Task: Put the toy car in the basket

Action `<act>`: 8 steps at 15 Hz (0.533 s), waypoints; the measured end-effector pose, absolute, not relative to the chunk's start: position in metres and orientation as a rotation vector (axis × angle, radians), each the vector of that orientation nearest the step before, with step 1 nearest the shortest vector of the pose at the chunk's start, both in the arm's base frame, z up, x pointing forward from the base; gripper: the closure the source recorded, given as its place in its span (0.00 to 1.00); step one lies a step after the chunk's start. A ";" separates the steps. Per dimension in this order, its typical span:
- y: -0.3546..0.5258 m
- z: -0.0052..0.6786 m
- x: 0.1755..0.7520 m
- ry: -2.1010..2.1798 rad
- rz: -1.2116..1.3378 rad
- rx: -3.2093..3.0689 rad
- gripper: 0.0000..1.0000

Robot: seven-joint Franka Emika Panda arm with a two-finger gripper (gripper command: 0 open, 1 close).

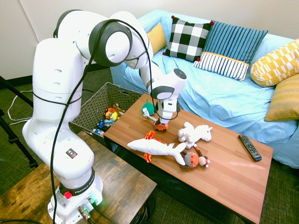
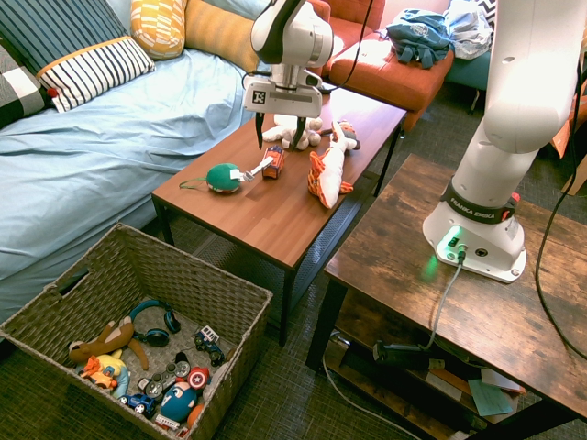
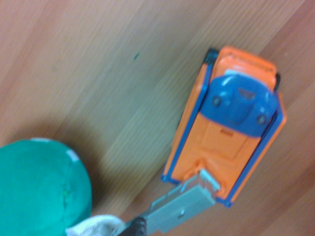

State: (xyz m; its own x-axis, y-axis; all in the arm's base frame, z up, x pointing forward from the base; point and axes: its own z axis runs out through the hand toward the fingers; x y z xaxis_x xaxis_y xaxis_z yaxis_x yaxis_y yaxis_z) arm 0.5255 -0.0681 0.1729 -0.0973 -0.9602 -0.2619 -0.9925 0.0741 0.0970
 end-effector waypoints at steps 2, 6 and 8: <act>-0.067 0.157 0.539 2.241 0.355 -2.016 0.00; -0.067 0.130 0.557 2.302 0.331 -2.026 1.00; -0.064 0.124 0.558 2.297 0.336 -2.044 1.00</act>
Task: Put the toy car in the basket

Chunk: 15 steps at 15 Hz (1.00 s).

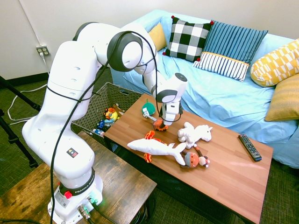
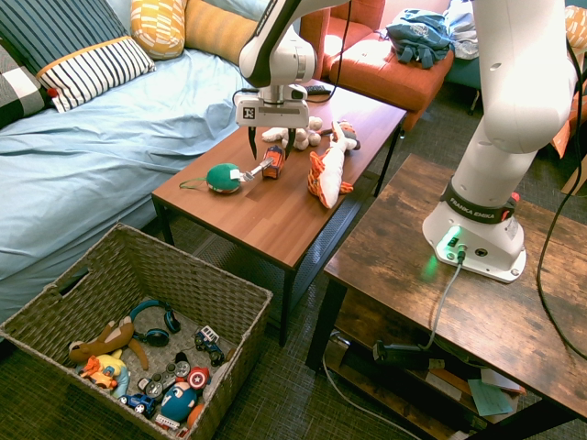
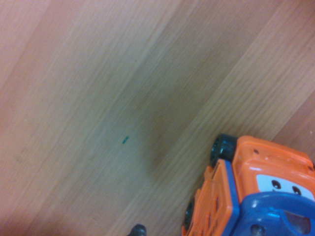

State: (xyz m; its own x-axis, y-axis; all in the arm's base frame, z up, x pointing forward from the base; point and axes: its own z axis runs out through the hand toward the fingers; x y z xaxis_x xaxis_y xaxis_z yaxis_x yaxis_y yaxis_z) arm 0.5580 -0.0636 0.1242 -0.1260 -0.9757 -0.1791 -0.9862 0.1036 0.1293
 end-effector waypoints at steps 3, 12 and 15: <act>-0.061 0.118 0.556 2.295 0.343 -2.063 1.00; -0.062 0.117 0.560 2.293 0.327 -2.067 1.00; -0.063 0.120 0.561 2.284 0.307 -2.065 1.00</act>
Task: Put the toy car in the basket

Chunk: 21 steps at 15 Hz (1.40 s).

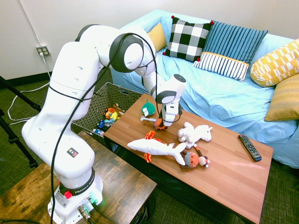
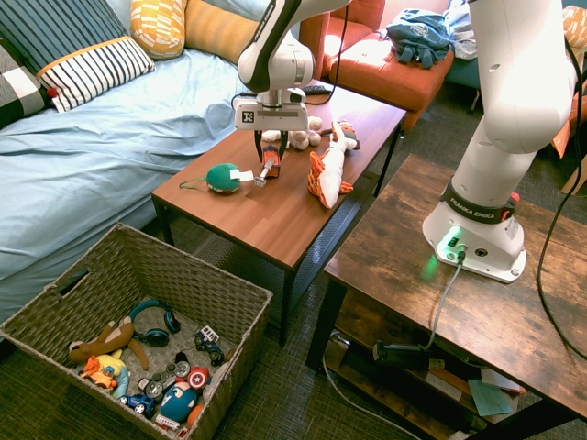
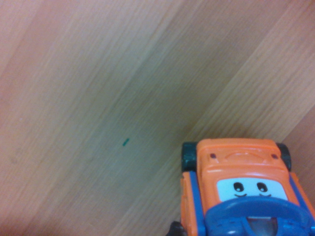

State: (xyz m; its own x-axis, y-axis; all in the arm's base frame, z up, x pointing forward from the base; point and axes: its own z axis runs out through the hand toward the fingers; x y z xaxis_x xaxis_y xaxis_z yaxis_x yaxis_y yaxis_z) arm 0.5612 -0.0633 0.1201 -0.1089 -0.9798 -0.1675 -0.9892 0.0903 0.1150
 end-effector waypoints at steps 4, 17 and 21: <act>-0.051 0.195 0.555 2.209 0.136 -2.057 1.00; 0.416 0.240 0.523 1.693 0.120 -2.766 0.00; 0.441 0.196 0.551 1.696 0.255 -2.843 0.00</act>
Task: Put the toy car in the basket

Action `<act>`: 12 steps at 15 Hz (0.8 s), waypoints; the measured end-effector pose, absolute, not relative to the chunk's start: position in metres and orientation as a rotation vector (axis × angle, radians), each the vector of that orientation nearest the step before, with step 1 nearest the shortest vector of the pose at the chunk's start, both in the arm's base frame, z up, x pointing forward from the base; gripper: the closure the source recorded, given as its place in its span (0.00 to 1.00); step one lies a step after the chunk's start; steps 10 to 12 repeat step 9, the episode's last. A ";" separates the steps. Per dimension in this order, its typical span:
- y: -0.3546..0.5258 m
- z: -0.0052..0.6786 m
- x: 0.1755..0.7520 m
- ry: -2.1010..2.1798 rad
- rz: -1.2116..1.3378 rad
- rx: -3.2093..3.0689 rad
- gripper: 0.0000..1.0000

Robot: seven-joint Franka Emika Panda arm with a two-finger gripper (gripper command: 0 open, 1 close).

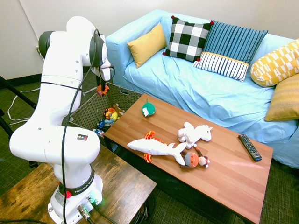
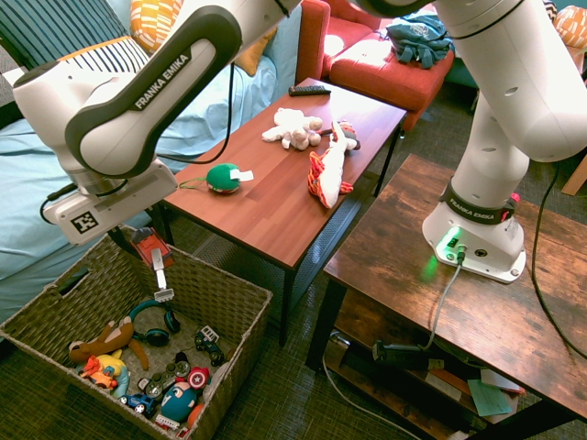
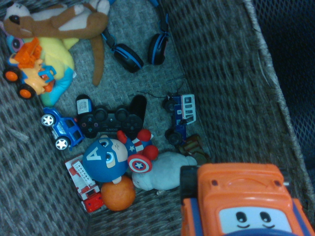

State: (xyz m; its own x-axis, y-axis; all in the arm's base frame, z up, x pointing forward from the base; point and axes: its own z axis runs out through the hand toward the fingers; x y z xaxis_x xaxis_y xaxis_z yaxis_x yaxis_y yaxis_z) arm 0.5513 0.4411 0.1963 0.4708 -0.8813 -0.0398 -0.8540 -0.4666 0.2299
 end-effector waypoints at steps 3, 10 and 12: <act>0.448 0.206 0.574 -1.521 -0.272 2.526 0.00; 0.374 0.274 0.634 -1.657 -0.163 2.517 0.00; 0.374 0.274 0.634 -1.657 -0.163 2.517 0.00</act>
